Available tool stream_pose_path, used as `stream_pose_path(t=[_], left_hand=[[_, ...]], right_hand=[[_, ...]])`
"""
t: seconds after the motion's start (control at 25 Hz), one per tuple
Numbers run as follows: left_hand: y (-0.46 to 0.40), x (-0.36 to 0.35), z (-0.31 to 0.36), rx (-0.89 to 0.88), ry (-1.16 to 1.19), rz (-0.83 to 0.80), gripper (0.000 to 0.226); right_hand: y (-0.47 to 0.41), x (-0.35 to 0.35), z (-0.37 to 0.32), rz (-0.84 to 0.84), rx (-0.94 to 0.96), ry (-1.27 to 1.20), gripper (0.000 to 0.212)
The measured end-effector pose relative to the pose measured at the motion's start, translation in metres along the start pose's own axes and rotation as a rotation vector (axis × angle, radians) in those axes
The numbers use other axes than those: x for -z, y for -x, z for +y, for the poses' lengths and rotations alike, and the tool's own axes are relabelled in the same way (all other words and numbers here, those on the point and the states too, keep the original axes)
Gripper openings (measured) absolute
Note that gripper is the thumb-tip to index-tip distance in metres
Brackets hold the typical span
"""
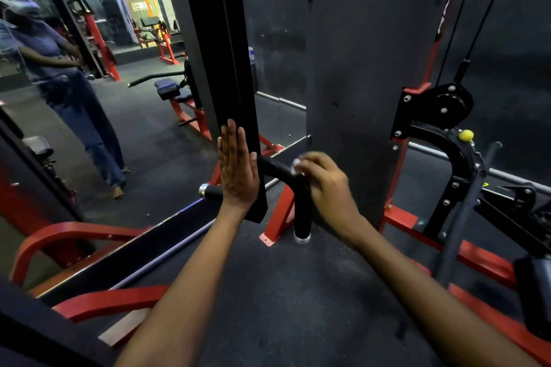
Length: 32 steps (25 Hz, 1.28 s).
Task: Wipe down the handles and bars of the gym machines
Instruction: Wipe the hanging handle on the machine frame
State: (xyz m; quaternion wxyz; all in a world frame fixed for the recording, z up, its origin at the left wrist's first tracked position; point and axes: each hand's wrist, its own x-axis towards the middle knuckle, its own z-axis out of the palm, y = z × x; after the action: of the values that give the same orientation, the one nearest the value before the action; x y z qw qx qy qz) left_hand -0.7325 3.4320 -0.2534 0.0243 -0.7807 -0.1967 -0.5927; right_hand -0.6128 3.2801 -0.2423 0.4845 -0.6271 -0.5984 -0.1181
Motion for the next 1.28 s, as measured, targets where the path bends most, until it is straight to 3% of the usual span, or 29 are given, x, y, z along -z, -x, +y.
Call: stream_pose_path(t=[0.12,0.2,0.4,0.48,0.6,0.72,0.88,0.96,1.04,1.12,1.2,1.28], left_hand=[[0.000,0.003,0.000,0.002,0.043,-0.031,0.057],[0.000,0.004,-0.003,-0.001,0.070,-0.036,0.056],[0.000,0.003,-0.004,0.009,0.082,-0.018,0.065],[-0.001,0.005,-0.004,-0.010,0.107,-0.045,0.058],[-0.001,0.009,-0.008,-0.019,0.119,-0.085,0.054],[0.000,0.008,-0.009,-0.024,0.113,-0.069,0.054],[0.003,-0.006,0.008,0.047,0.093,0.004,0.057],[0.006,-0.011,0.012,0.087,0.072,0.024,0.057],[0.008,-0.012,0.008,0.083,0.056,0.031,0.058],[0.009,-0.012,0.003,0.057,0.037,0.044,0.058],[0.011,-0.013,0.003,0.042,0.024,0.062,0.057],[0.012,-0.014,0.005,0.051,0.032,0.065,0.057]], right_hand=[[-0.044,-0.025,-0.034,-0.252,0.091,-0.062,0.025],[-0.025,-0.019,-0.023,-0.241,0.142,-0.079,0.024],[0.023,0.010,0.004,0.005,0.142,0.035,0.021],[-0.016,-0.010,-0.012,-0.048,0.142,0.070,0.025],[-0.039,-0.022,-0.019,-0.299,0.296,0.092,0.034],[0.007,0.012,0.023,-0.265,0.309,0.013,0.037],[0.000,0.019,0.031,-0.039,-0.005,-0.073,0.032],[-0.035,-0.003,0.006,-0.081,-0.173,-0.226,0.024],[-0.046,-0.021,-0.013,-0.171,-0.194,-0.326,0.020],[-0.030,-0.025,-0.014,-0.089,-0.271,-0.434,0.020],[0.006,-0.021,0.004,0.029,-0.507,-0.575,0.021],[0.045,-0.020,0.030,0.004,-0.665,-0.650,0.021]])
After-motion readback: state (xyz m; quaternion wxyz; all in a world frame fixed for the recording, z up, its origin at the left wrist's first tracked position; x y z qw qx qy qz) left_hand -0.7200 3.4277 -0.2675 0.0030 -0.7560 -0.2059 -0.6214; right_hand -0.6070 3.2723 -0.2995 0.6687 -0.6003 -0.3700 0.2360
